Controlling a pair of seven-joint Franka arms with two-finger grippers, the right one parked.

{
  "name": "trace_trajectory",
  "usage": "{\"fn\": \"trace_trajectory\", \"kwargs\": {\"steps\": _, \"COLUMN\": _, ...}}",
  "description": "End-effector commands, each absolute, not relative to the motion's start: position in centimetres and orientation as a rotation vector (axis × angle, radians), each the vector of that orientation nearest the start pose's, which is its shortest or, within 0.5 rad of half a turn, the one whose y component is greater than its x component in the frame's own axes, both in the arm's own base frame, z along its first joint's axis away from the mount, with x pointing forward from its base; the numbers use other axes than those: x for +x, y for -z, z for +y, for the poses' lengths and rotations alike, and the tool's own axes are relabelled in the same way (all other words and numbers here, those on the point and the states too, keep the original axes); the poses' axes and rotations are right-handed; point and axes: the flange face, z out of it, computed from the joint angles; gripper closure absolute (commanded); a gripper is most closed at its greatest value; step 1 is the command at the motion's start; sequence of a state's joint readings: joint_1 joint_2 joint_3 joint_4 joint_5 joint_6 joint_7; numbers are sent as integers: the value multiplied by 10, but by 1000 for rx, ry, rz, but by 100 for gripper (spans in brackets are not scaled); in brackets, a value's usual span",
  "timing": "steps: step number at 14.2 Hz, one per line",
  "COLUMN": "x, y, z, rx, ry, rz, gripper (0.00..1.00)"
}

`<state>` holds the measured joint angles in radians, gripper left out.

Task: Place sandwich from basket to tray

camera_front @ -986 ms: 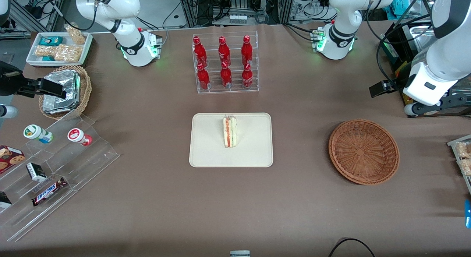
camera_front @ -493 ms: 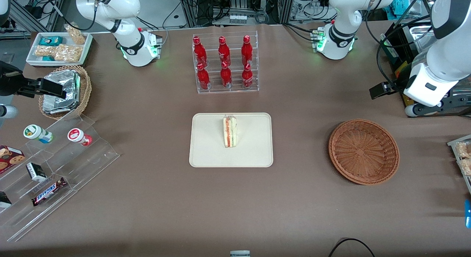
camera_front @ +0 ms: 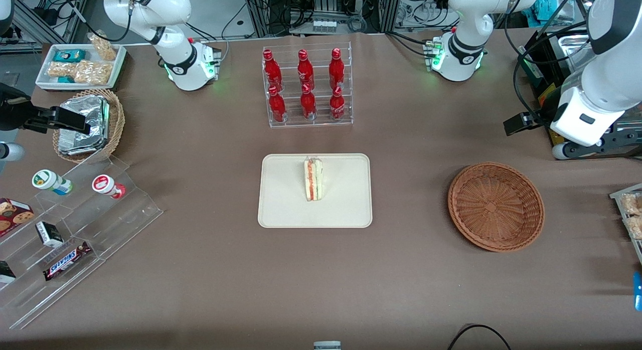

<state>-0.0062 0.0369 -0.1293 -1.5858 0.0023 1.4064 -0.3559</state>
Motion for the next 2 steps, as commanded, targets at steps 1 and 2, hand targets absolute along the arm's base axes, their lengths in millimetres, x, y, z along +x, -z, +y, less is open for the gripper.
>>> {"fn": "trace_trajectory", "kwargs": {"steps": 1, "x": 543, "y": -589, "z": -70, "rx": -3054, "ry": -309, "rz": -360, "gripper": 0}}
{"fn": "trace_trajectory", "kwargs": {"steps": 2, "x": 543, "y": -589, "z": -70, "rx": -3054, "ry": -309, "rz": -360, "gripper": 0}}
